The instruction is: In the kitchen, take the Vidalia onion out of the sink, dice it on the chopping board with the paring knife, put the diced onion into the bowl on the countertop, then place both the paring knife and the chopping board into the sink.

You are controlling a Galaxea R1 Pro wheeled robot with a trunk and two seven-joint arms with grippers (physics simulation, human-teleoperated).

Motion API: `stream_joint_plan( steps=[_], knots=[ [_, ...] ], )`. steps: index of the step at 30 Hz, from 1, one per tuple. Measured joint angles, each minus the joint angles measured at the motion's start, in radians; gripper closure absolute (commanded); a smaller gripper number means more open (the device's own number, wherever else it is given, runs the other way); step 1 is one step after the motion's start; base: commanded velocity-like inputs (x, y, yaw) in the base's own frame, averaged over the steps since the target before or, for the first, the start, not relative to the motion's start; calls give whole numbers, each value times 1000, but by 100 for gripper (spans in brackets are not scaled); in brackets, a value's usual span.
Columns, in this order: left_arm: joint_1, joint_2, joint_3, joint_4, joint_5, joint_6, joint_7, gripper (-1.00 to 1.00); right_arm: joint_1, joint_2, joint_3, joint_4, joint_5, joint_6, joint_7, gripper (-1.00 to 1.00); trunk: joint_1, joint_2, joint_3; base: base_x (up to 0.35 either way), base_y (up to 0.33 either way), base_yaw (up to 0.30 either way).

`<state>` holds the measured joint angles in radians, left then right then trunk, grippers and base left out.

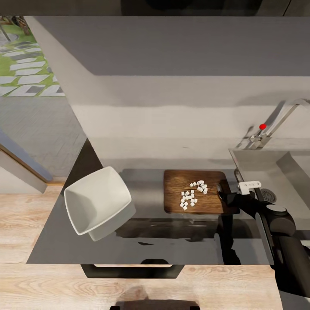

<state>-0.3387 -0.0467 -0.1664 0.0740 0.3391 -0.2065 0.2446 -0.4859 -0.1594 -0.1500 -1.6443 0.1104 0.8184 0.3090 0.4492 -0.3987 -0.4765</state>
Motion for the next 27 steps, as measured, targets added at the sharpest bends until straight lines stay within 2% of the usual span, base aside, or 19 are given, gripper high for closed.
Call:
stream_joint_plan(
  steps=[27],
  knots=[
    [0, 1, 0, 0, 0, 0, 0, -100, 0, 0, 0, 0, 1, 0, 0, -100, 0, 0, 0, 0, 0, 0]
  ],
)
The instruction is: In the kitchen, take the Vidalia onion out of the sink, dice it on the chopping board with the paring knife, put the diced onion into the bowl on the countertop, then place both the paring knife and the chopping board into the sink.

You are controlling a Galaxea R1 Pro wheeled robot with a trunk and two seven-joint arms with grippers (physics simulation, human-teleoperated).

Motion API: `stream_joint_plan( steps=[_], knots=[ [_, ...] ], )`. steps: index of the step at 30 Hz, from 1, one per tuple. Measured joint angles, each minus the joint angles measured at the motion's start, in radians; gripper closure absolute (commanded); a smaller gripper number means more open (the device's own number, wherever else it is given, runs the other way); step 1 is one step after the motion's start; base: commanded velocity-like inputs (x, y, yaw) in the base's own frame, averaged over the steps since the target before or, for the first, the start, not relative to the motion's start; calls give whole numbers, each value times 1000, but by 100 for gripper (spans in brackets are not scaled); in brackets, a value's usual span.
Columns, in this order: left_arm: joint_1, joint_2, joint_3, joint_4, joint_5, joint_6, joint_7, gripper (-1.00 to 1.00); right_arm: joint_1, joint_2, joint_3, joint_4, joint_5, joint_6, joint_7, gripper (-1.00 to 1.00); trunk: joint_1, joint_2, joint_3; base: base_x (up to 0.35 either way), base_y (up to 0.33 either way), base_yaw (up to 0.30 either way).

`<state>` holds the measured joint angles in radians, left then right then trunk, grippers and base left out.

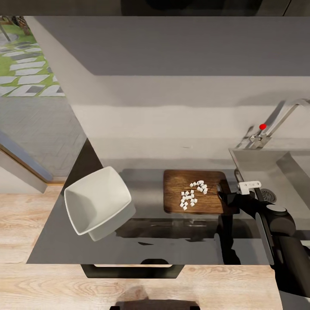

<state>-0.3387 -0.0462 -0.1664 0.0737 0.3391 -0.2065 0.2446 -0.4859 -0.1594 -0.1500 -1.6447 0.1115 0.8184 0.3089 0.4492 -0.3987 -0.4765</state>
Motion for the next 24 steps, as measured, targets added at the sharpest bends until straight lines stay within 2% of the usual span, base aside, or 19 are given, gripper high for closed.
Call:
stream_joint_plan(
  steps=[24],
  knots=[
    [0, 0, 0, 0, 0, 0, 0, -100, 0, -5, -2, 1, -1, -1, -1, -100, 0, 0, 0, 0, 0, 0]
  ],
)
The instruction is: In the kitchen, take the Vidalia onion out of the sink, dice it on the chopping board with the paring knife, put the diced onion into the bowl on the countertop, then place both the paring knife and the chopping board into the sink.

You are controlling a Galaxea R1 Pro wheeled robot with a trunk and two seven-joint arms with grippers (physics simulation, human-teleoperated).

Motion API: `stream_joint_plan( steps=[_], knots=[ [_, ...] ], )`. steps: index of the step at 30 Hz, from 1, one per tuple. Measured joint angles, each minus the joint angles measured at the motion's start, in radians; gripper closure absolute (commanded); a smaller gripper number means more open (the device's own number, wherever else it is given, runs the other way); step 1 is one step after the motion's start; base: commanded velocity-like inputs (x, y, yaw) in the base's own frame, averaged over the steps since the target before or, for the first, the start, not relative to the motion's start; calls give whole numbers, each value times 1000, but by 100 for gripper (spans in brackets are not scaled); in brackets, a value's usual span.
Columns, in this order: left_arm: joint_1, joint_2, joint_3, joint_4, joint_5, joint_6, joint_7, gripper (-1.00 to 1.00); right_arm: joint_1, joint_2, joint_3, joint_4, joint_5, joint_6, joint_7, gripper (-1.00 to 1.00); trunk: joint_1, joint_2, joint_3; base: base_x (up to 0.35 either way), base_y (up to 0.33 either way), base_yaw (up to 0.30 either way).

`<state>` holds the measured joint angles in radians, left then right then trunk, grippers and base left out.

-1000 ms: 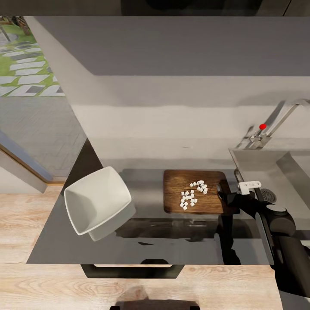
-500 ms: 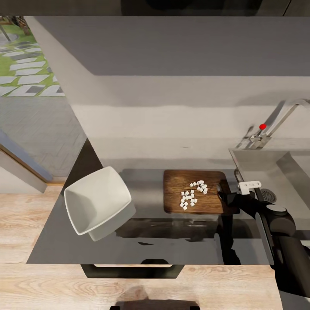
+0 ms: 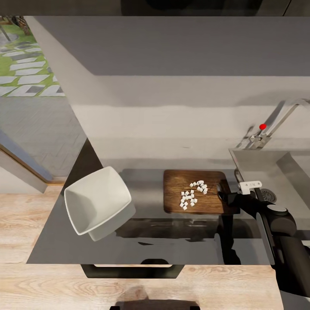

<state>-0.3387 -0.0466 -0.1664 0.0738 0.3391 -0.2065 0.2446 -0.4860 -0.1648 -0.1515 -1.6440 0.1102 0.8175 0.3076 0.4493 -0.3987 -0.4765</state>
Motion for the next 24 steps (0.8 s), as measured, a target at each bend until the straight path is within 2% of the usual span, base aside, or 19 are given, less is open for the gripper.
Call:
stream_joint_plan(
  steps=[24],
  knots=[
    [0, 0, 0, 0, 0, 0, 0, -100, 0, -2, -2, 0, 1, 1, -1, -100, 0, 0, 0, 0, 0, 0]
  ],
)
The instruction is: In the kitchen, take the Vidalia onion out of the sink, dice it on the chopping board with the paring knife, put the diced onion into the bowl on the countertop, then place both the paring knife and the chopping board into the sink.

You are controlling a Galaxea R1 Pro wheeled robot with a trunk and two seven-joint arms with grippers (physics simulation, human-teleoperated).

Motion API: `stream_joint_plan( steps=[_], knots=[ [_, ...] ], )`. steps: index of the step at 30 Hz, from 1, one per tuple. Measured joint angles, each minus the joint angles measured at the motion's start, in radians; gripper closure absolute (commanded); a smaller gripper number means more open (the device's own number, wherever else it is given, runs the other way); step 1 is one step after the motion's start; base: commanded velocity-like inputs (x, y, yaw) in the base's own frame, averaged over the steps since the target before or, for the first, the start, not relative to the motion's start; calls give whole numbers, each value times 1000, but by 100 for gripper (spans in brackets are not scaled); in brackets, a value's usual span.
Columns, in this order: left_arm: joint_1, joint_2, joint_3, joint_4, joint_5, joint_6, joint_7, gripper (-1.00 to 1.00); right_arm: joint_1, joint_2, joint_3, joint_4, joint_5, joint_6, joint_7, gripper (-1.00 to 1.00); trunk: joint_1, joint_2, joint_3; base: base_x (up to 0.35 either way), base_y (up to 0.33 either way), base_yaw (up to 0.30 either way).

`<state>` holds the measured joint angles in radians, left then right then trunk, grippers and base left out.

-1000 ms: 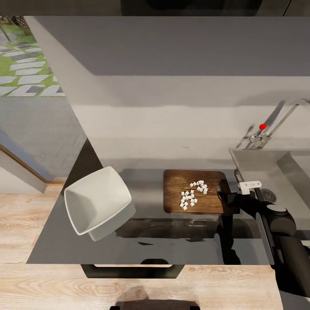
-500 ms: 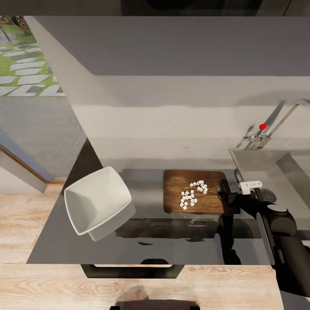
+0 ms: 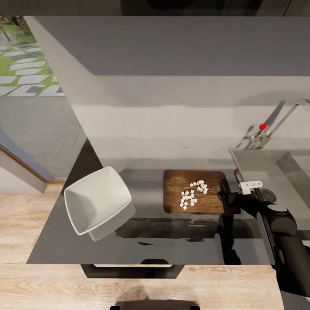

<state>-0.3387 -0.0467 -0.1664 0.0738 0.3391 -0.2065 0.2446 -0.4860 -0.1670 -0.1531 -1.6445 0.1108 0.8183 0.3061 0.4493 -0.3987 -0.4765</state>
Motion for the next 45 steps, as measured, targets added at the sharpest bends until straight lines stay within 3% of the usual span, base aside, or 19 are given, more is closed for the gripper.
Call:
stream_joint_plan(
  steps=[45],
  knots=[
    [0, 0, 0, 0, 0, 0, 0, -100, -27, 0, 0, 39, -15, -13, 5, -100, 0, 0, 3, 0, 0, 0]
  ],
)
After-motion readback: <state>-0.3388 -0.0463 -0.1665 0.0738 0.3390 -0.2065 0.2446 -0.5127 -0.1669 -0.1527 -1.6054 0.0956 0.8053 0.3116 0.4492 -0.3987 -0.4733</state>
